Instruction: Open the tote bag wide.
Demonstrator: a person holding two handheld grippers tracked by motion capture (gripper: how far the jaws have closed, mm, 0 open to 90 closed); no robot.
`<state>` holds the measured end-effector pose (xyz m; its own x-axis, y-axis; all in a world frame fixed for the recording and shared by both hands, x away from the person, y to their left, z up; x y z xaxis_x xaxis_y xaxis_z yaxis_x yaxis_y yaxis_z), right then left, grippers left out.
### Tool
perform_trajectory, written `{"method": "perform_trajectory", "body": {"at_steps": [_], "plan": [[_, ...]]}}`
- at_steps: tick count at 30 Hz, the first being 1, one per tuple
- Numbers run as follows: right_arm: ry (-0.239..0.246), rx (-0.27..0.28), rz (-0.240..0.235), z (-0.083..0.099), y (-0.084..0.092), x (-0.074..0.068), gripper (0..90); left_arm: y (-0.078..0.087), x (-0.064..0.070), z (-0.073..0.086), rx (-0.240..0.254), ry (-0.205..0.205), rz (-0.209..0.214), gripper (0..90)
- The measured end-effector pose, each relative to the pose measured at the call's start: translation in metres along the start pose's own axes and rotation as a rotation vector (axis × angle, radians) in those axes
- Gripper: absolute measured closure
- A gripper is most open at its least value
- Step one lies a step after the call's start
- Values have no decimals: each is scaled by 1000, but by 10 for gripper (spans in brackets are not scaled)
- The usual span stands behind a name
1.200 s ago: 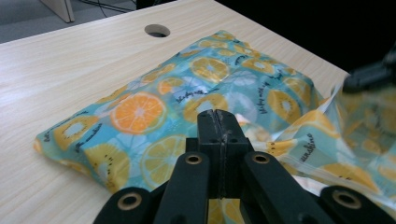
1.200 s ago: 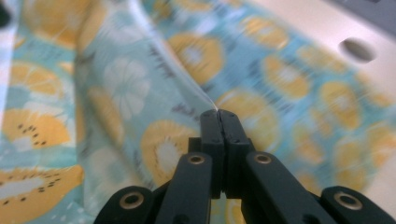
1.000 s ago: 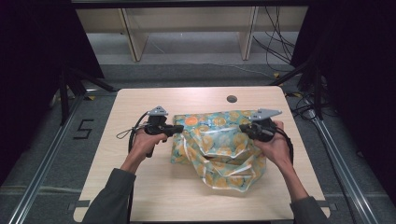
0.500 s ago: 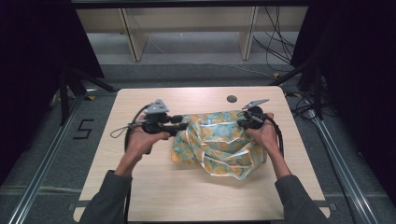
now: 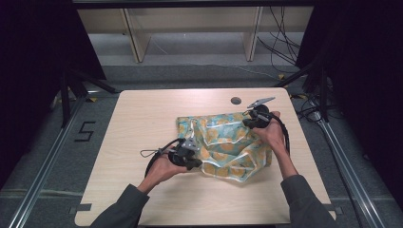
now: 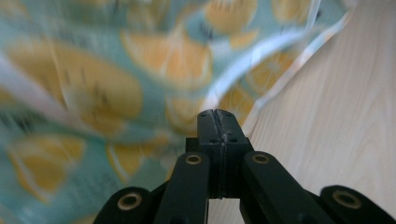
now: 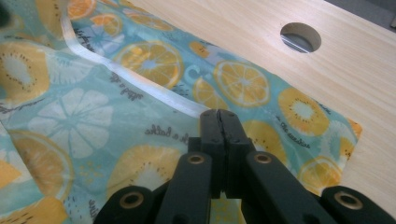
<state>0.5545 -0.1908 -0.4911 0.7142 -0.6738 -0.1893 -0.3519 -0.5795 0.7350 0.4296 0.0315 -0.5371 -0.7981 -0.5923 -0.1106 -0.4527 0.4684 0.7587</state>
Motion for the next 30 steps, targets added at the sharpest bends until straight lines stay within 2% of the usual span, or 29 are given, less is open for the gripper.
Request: {"method": "perform_trajectory", "body": {"at_steps": [1, 2, 3, 4, 6, 7, 8, 10, 11, 12, 13, 14, 15, 16, 17, 18, 19, 20, 21, 22, 23, 24, 25, 26, 27, 28, 29, 30], "plan": [[28, 1, 10, -1, 0, 1, 900, -1, -1, 5, -5, 3, 2, 895], [3, 25, 3, -3, -1, -3, 900, -1, -2, 6, 9, 19, -2, 895], [11, 35, 7, -4, -1, -3, 900, 2, -3, 5, 39, 41, -1, 891], [10, 17, -1, -3, 0, -6, 900, 6, -5, 2, 66, 83, 7, 855], [36, 6, 2, -3, 1, -6, 900, 18, -7, -5, 117, 193, 36, 728], [19, 30, -7, -5, 1, -8, 900, 21, -9, -8, 134, 246, 33, 609], [25, 9, -5, -5, 3, -7, 900, 26, -12, -12, 165, 312, 36, 551], [21, 8, -3, -4, 3, -8, 900, 33, -16, -17, 200, 406, 51, 457], [32, 17, 3, -5, 3, -7, 900, 35, -18, -19, 205, 437, 54, 412], [31, 35, 3, -6, 3, -8, 900, 36, -20, -22, 215, 458, 40, 387], [33, 14, -3, -5, 5, -8, 900, 37, -23, -24, 219, 466, 32, 359], [21, 13, -9, -5, 5, -10, 900, 37, -25, -27, 224, 492, 31, 324], [41, 41, -2, -6, 2, -10, 900, 38, -28, -30, 228, 514, 41, 300], [30, 31, -8, -6, 4, -12, 900, 38, -28, -30, 228, 514, 41, 288], [25, 30, -17, -7, 6, -15, 900, 38, -33, -34, 235, 545, 41, 272], [46, 20, -15, -6, 7, -14, 900, 37, -34, -35, 233, 554, 39, 263], [40, 44, -17, -8, 6, -16, 900, 36, -36, -36, 221, 553, 24, 259], [28, 17, -25, -6, 8, -18, 900, 33, -36, -37, 212, 562, 14, 249], [50, 51, -12, -8, 5, -15, 900, 30, -35, -39, 198, 559, 19, 249], [52, 31, -13, -8, 6, -15, 900, 23, -35, -40, 172, 555, 12, 249], [31, 36, -19, -8, 6, -17, 900, 16, -37, -41, 156, 558, -13, 250], [54, 21, -15, -7, 6, -16, 900, 10, -39, -41, 143, 543, -40, 263], [36, 15, -19, -7, 6, -18, 900, 5, -38, -40, 133, 509, -58, 321], [57, 40, -12, -8, 4, -18, 900, 1, -38, -40, 129, 497, -70, 388], [43, 31, -24, -7, 5, -20, 900, -1, -39, -39, 127, 474, -83, 454], [56, 17, -20, -7, 7, -19, 900, -6, -41, -37, 129, 422, -112, 561], [50, 24, -20, -7, 7, -18, 900, -7, -42, -35, 123, 399, -115, 667], [20, 17, -26, -6, 8, -20, 900, -8, -42, -34, 133, 393, -112, 752]]}}
Point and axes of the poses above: each handheld gripper's, and its own axes: y roughly backward along the jaws, z roughly out of its underside, x roughly to its right, the point moved 8 cm from there along -y, roughly forward along the jaws, and after that the axes turned 15 degrees about -z, right-handed, at the moved point
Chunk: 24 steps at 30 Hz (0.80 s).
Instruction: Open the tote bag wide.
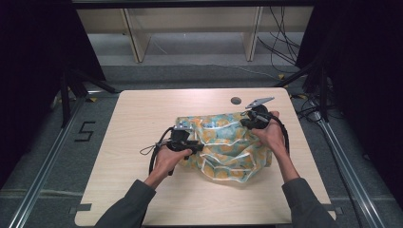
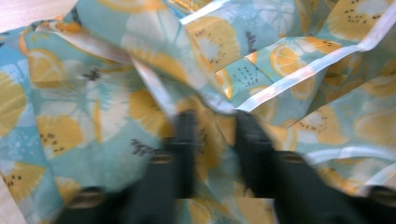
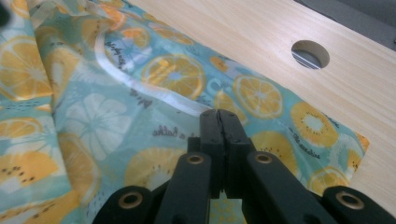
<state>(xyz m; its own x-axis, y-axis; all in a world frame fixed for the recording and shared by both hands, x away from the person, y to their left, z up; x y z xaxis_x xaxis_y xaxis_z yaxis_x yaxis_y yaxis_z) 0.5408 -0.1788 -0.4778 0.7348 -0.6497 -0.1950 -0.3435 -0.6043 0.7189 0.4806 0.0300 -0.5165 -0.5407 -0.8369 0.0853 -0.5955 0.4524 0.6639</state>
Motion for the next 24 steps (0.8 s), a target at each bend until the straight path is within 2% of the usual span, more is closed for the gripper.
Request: {"method": "perform_trajectory", "body": {"at_steps": [1, 2, 3, 4, 5, 7, 8, 9, 10, 11, 12, 13, 14, 15, 16, 17, 18, 20, 21, 23, 24], "plan": [[32, 1, 9, 0, 0, 4, 900, 1, 0, 1, 5, -33, 1, 818], [24, 29, 15, -1, -1, 5, 900, 1, 0, 2, 13, -43, -1, 877], [11, 5, 13, 0, 1, 4, 900, 3, 0, 3, 11, -57, 4, 891], [30, 5, 13, 0, 1, 6, 900, 6, 2, 4, 16, -61, 14, 894], [31, 6, 18, 0, 1, 7, 900, 11, 3, 7, 14, -82, 22, 894], [21, 4, 26, 0, 2, 8, 900, 23, 7, 13, 22, -105, 52, 895], [28, 25, 39, -2, 1, 10, 900, 32, 9, 18, 25, -118, 65, 895], [13, 11, 35, -2, 3, 11, 900, 38, 9, 22, 32, -121, 73, 895], [26, 42, 50, -4, 2, 14, 900, 48, 10, 30, 30, -143, 84, 895], [32, 9, 63, -4, 5, 18, 900, 54, 10, 36, 27, -153, 83, 895], [45, 23, 80, -5, 4, 23, 900, 63, 10, 48, 17, -172, 85, 895], [27, 16, 102, -6, 5, 28, 900, 67, 12, 59, -3, -185, 102, 896], [37, 12, 127, -6, 5, 35, 900, 70, 14, 71, -16, -188, 101, 896], [8, 12, 135, -7, 5, 39, 900, 71, 15, 83, -37, -201, 101, 896], [9, 8, 150, -6, 4, 46, 900, 71, 17, 94, -59, -210, 111, 896], [-11, 4, 154, -6, 3, 49, 900, 68, 16, 103, -77, -211, 104, 895], [-31, 4, 147, -7, 1, 51, 900, 64, 14, 108, -85, -226, 118, 895], [-24, -1, 160, -7, -8, 54, 900, 60, 13, 108, -92, -193, 107, 892], [-22, -12, 155, -7, -11, 53, 900, 60, 10, 103, -81, -190, 80, 868], [-18, -39, 136, -6, -17, 49, 900, 64, 3, 89, -53, -201, 37, 686], [-21, -39, 129, -5, -18, 47, 899, 69, 3, 79, -26, -168, 29, 621]]}}
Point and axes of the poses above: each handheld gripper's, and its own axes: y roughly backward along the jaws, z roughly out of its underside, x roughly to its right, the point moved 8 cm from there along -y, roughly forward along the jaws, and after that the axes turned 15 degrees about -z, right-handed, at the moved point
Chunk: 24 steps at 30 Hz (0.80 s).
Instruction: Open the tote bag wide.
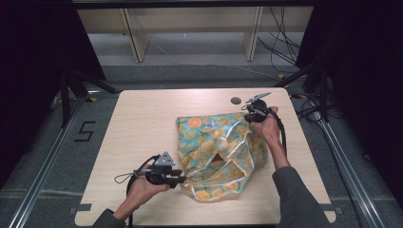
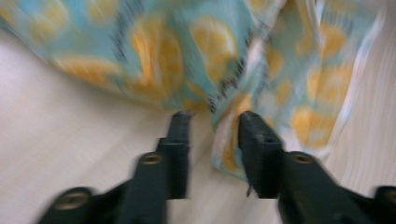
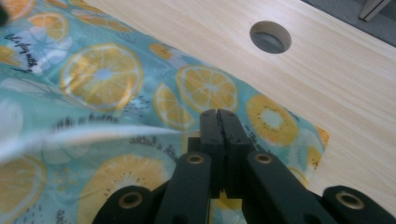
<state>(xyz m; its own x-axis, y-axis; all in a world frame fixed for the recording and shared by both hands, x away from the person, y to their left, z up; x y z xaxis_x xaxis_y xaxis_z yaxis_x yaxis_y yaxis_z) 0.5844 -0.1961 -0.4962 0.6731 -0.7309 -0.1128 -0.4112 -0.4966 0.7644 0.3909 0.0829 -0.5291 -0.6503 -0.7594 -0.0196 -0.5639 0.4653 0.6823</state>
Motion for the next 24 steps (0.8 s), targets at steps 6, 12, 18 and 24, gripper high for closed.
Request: {"method": "perform_trajectory", "body": {"at_steps": [6, 12, 18, 24], "plan": [[-27, 21, -30, -3, 7, -2, 891, 17, 9, -72, 135, -22, -32, 350], [14, 49, -20, -5, 9, 1, 890, 8, 22, -124, 183, -141, -104, 333], [-20, 30, -14, -3, 9, 3, 890, 2, 62, -124, 152, -303, -25, 481], [-16, 26, -14, -1, 6, 4, 890, -29, 40, -110, -9, -357, -122, 386]]}}
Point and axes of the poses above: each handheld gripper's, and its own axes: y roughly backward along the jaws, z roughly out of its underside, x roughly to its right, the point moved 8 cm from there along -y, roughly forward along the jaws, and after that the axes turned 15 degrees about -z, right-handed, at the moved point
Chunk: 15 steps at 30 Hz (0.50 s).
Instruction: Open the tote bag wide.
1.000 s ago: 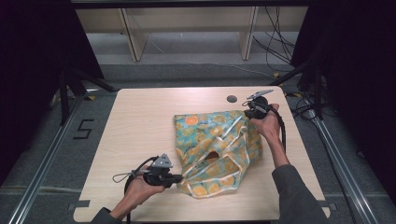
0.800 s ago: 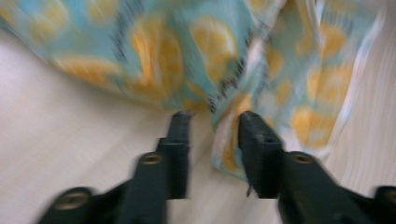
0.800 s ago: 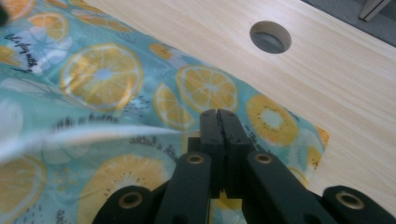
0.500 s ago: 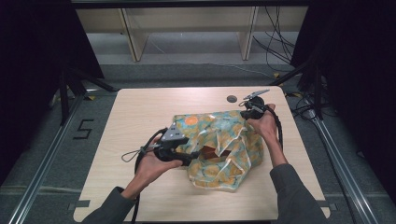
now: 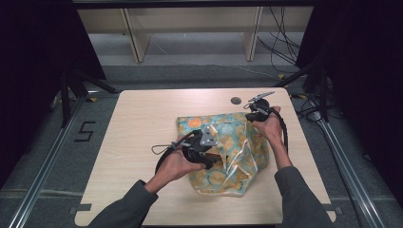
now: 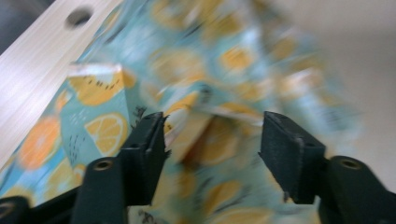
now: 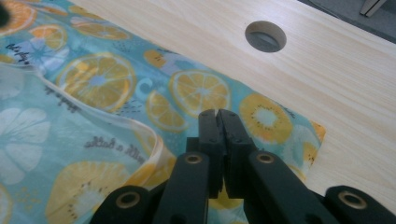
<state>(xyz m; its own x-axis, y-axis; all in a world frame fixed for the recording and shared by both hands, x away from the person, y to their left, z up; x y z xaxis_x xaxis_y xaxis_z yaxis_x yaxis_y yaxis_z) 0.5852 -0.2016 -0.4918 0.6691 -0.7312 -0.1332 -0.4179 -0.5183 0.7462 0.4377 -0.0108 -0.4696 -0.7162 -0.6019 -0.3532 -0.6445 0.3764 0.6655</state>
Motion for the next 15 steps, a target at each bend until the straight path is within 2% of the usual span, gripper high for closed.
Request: {"method": "perform_trajectory", "body": {"at_steps": [1, 2, 3, 4, 5, 6, 7, 8, 9, 10, 11, 12, 13, 14, 15], "plan": [[18, 0, -3, 0, 0, -1, 890, -4, -2, 3, -16, 13, -10, 374], [20, 6, 1, -1, 0, -2, 890, -12, -9, 8, -37, 9, -23, 379], [8, 49, 5, -4, -2, -4, 890, -18, -14, 11, -56, 9, -39, 392], [6, 5, -24, -3, 3, -8, 887, -23, -19, 14, -69, 25, -58, 390], [-1, 21, -22, -4, 3, -11, 875, -28, -23, 16, -78, 12, -71, 382], [34, 21, -31, -6, 7, -11, 857, -33, -25, 19, -87, 19, -56, 374], [39, 39, -39, -7, 13, -13, 833, -36, -26, 21, -100, 20, -37, 362], [30, 76, -28, -9, 17, -14, 815, -39, -26, 23, -107, 36, -22, 360], [46, 93, -34, -10, 22, -14, 805, -41, -29, 25, -108, 38, -21, 365], [41, 68, -60, -8, 30, -18, 792, -43, -32, 28, -118, 60, -31, 378], [48, 83, -63, -7, 40, -22, 781, -45, -33, 29, -120, 73, -23, 392], [58, 97, -79, -6, 46, -26, 772, -47, -37, 31, -121, 97, -5, 412], [66, 103, -104, -1, 58, -36, 759, -49, -41, 33, -118, 108, 6, 488], [71, 108, -123, 4, 64, -45, 753, -50, -44, 34, -113, 117, 11, 513], [81, 111, -134, 8, 68, -50, 750, -52, -47, 35, -108, 145, 16, 557]]}}
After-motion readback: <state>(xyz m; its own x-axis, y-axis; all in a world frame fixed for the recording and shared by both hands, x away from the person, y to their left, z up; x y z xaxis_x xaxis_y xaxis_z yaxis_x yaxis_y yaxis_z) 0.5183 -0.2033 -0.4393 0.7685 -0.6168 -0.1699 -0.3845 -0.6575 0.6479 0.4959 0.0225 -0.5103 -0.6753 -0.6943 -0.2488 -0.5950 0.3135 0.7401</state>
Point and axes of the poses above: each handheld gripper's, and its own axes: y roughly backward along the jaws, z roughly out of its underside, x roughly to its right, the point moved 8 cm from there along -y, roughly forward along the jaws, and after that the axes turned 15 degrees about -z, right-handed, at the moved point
